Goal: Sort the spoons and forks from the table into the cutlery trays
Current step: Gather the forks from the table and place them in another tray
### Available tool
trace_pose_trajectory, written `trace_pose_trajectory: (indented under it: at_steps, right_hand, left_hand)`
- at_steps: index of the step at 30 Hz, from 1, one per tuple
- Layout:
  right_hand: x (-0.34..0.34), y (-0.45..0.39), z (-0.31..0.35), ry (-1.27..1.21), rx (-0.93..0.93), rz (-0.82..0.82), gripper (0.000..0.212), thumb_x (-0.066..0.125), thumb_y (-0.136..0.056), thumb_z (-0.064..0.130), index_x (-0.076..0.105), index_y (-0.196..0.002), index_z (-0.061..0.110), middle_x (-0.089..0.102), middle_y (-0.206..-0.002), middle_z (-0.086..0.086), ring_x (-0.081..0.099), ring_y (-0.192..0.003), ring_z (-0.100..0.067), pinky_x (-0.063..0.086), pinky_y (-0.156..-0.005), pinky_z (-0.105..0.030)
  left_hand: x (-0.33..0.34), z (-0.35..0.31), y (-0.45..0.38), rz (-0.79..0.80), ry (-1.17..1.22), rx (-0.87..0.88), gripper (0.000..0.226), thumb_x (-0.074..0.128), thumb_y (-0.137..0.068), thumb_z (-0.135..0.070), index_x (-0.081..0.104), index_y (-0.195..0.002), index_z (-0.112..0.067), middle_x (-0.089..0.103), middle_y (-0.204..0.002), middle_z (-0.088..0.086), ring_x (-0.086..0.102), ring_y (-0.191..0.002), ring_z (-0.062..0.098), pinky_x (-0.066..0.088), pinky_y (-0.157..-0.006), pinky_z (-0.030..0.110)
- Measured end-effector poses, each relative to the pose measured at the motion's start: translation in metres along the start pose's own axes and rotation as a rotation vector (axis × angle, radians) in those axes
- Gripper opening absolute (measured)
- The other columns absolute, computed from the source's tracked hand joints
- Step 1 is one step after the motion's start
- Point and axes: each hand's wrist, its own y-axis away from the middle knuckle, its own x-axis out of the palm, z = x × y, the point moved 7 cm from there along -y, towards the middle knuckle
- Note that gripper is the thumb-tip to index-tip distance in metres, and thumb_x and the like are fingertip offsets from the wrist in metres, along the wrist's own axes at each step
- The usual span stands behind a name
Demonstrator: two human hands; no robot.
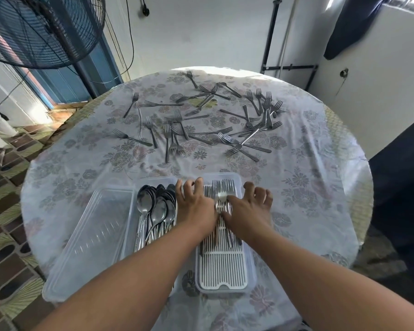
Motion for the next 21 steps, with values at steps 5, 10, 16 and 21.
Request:
trace_pose_trajectory:
  at_steps: [5, 10, 16, 21]
  right_hand:
    - [0.002, 0.0, -0.002, -0.018, 0.013, -0.016, 0.052, 0.048, -0.095, 0.064, 0.045, -0.141, 0.04, 0.017, -0.148, -0.011, 0.015, -0.141, -0.04, 0.0, -0.121, -0.059]
    - [0.001, 0.002, -0.002, -0.033, -0.014, -0.057, 0.055, 0.042, -0.098, 0.064, 0.034, -0.148, 0.044, 0.016, -0.146, -0.011, 0.014, -0.139, -0.04, -0.003, -0.12, -0.059]
    - [0.002, 0.002, 0.0, -0.035, -0.032, -0.053, 0.055, 0.045, -0.096, 0.063, 0.035, -0.147, 0.045, 0.017, -0.146, -0.009, 0.016, -0.139, -0.039, 0.0, -0.12, -0.058]
    - [-0.016, -0.002, 0.003, -0.316, -0.021, -0.16, 0.047, 0.054, -0.098, 0.045, 0.046, -0.143, 0.034, 0.03, -0.138, -0.009, 0.028, -0.129, -0.035, 0.026, -0.112, -0.051]
  left_hand:
    - [-0.001, -0.001, -0.004, -0.023, 0.064, -0.036, 0.027, 0.064, -0.094, -0.045, 0.071, -0.12, -0.041, 0.017, -0.163, 0.007, 0.01, -0.147, 0.036, -0.013, -0.12, 0.058]
    - [0.01, 0.0, -0.005, 0.042, -0.042, -0.015, 0.041, 0.061, -0.095, -0.037, 0.058, -0.136, -0.039, 0.004, -0.166, 0.009, 0.001, -0.149, 0.042, -0.013, -0.119, 0.062]
    - [0.001, -0.001, -0.008, -0.017, 0.026, 0.019, 0.042, 0.058, -0.094, -0.051, 0.056, -0.133, -0.038, 0.015, -0.162, 0.012, 0.01, -0.147, 0.04, -0.008, -0.121, 0.059]
    - [-0.025, 0.008, -0.02, -0.146, 0.245, -0.059, 0.031, 0.054, -0.098, -0.042, 0.062, -0.124, -0.028, 0.043, -0.138, 0.009, 0.031, -0.126, 0.032, 0.028, -0.109, 0.046]
